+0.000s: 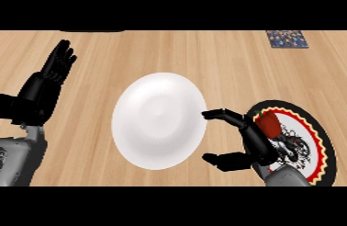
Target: Pick the bell pepper from the plate and place it in the plate
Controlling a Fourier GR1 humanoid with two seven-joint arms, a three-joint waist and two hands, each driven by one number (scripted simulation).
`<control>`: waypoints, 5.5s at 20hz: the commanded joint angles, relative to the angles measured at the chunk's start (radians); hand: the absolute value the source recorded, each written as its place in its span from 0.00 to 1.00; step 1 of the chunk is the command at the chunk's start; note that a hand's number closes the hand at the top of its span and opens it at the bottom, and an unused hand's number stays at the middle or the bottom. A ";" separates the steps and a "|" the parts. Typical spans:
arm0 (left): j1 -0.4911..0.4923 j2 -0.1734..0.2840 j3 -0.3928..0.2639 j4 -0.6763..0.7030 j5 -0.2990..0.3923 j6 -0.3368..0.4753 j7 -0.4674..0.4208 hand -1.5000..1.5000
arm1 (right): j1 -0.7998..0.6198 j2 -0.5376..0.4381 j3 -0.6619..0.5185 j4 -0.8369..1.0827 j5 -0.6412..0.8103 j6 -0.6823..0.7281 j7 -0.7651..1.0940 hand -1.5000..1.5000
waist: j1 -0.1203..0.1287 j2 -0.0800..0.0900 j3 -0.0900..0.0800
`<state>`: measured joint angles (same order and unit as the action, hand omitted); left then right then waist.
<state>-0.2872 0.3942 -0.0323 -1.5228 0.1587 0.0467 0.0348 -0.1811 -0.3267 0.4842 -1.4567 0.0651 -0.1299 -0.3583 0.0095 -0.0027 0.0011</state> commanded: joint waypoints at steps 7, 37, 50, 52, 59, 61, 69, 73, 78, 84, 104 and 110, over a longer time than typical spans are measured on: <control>0.014 -0.022 0.016 -0.065 -0.025 0.004 0.065 0.50 | 0.022 -0.099 -0.120 -0.233 0.052 -0.004 0.065 0.00 | -0.017 0.000 -0.002; -0.025 -0.054 0.061 -0.041 -0.046 -0.067 0.076 0.50 | -0.212 -0.349 -0.075 -0.167 0.425 0.646 0.866 0.00 | -0.005 0.004 -0.001; -0.009 -0.082 0.099 -0.089 -0.071 -0.096 0.125 0.50 | -0.195 -0.204 -0.106 0.132 0.645 0.595 0.651 0.00 | -0.002 0.004 -0.001; 0.032 -0.104 0.094 -0.087 -0.100 -0.090 0.077 0.50 | -0.146 -0.197 -0.114 0.088 0.655 0.637 0.658 0.00 | -0.007 0.003 -0.001; 0.001 -0.098 0.139 -0.053 -0.094 -0.133 0.051 0.50 | -0.150 -0.161 -0.149 0.193 0.786 0.591 0.616 0.00 | -0.009 0.003 -0.001; 0.070 -0.081 0.148 -0.176 -0.062 -0.144 0.133 0.50 | -0.156 -0.113 -0.097 0.276 0.849 0.519 0.618 0.00 | 0.001 0.003 -0.001; -0.067 -0.135 0.093 -0.115 -0.143 -0.067 0.174 0.50 | -0.277 -0.094 -0.181 0.282 0.887 0.273 0.464 1.00 | -0.006 0.004 0.000; 0.009 -0.118 0.127 -0.079 -0.123 -0.120 0.071 0.50 | -0.178 -0.210 -0.287 0.310 0.882 0.175 0.386 1.00 | -0.014 0.003 -0.001; 0.049 -0.107 0.147 -0.137 -0.100 -0.132 0.117 0.50 | -0.086 -0.309 -0.417 0.286 0.831 0.123 0.343 1.00 | -0.015 0.000 -0.001; 0.057 -0.097 0.164 -0.135 -0.078 -0.169 0.100 0.50 | -0.050 -0.261 -0.445 0.064 0.701 0.230 0.293 1.00 | -0.018 -0.003 -0.002; 0.071 -0.187 0.103 -0.119 -0.168 -0.108 0.063 0.50 | -0.231 0.051 -0.288 -0.455 0.475 0.456 0.642 1.00 | -0.004 0.002 -0.002; -0.036 -0.147 0.141 -0.080 -0.139 -0.132 0.120 0.50 | -0.404 0.254 -0.196 -0.267 0.514 0.414 0.737 1.00 | -0.002 0.004 -0.001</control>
<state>-0.2807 0.2618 0.1144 -1.6173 0.0274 -0.1014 0.1346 -0.4989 -0.1726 0.2454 -1.8117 0.5596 0.2958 0.3251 0.0073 -0.0001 -0.0007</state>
